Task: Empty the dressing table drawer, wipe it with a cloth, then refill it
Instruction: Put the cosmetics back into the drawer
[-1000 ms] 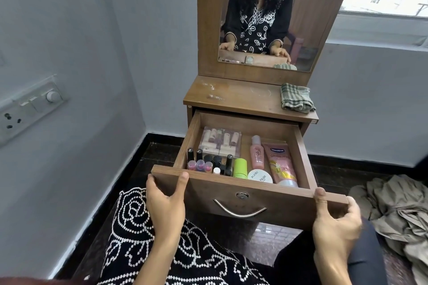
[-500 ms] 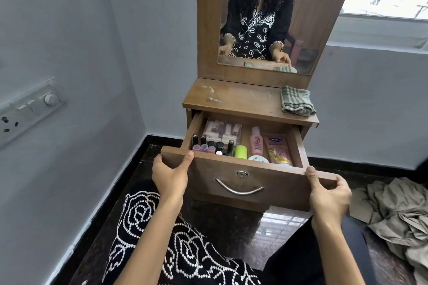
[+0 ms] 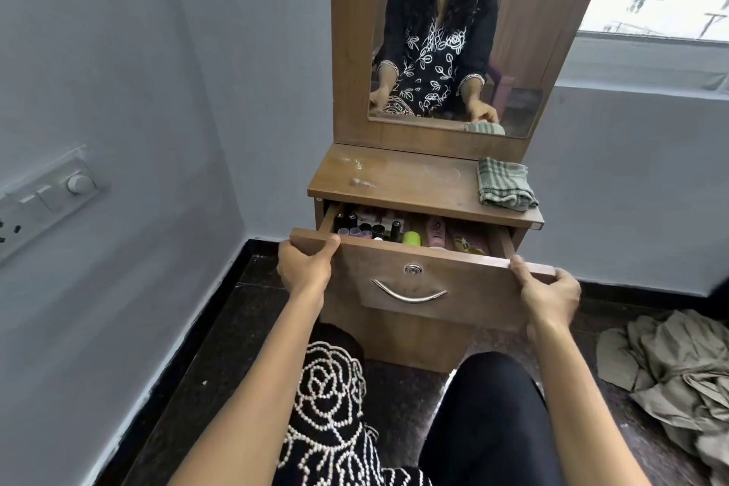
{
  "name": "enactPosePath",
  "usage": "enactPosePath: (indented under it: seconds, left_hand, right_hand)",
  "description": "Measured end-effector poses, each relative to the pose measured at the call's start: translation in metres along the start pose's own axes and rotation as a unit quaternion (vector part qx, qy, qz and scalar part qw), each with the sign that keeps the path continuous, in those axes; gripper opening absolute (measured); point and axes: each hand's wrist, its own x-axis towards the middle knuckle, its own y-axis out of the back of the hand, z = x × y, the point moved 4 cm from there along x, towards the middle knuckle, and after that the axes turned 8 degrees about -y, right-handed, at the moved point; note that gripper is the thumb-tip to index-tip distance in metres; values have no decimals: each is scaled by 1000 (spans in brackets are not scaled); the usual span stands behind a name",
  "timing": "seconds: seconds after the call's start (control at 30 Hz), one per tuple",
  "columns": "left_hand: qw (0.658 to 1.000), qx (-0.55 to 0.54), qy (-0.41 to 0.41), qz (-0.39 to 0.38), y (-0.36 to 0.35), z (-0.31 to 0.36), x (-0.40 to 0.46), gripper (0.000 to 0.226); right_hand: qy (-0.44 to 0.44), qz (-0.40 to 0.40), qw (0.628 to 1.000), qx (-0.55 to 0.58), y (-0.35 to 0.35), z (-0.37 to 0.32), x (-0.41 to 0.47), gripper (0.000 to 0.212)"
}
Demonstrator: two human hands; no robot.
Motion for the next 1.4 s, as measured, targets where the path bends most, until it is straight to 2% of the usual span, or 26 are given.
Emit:
enactPosePath:
  seconds: [0.17,0.4,0.53,0.7,1.0,1.4]
  left_hand:
    - [1000,10,6,-3,-13,7,11,65]
    - [1000,22,6,-7,-29,12,30,63]
    - [999,35,2,-3,-36,16,36,60]
    - [1000,30,10,2,-43,19,43,59]
    - [999,30,-9,4,-52,17,55,57]
    - [999,34,-43,-3,-61,12,67,60]
  right_hand:
    - [-6,-12,1000,-3,-11,-12,14,37]
    - [-28,-19,999,-10,-25,-22,30,61]
    - [-30,-22,999,3,-32,-26,40,57]
    - [-10,-17,1000,4,-40,-28,46,39]
    - [34,1,999,-21,-47,-28,56,34]
    - [59,-36,998,-3,-49,-20,67,35]
